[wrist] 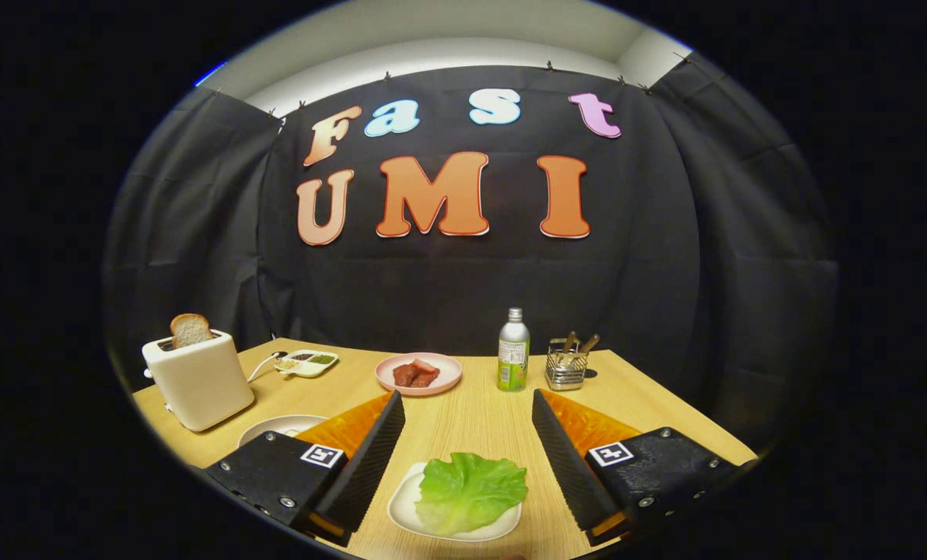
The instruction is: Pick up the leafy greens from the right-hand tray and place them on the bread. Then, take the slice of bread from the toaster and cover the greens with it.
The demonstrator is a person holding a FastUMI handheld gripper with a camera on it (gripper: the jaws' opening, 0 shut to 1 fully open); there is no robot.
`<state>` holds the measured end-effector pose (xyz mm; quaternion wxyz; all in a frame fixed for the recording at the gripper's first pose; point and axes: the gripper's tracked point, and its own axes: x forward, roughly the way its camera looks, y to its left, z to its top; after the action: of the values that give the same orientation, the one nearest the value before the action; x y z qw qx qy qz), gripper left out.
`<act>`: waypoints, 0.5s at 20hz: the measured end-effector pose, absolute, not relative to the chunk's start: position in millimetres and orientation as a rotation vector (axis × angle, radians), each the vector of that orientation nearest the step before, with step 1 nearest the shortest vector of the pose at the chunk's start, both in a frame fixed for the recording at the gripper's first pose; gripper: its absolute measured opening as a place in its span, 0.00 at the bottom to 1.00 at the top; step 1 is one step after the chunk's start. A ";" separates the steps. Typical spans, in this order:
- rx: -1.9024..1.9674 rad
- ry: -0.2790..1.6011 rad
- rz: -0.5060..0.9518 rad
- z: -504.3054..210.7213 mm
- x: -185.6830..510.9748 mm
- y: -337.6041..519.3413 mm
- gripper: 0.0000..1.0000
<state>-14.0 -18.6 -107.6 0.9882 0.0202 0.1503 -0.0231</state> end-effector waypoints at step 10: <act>0.022 0.545 -0.024 -170.0 -22.8 -11.2 0.99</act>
<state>-22.8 -11.2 -170.0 0.9630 0.0109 0.2690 -0.0120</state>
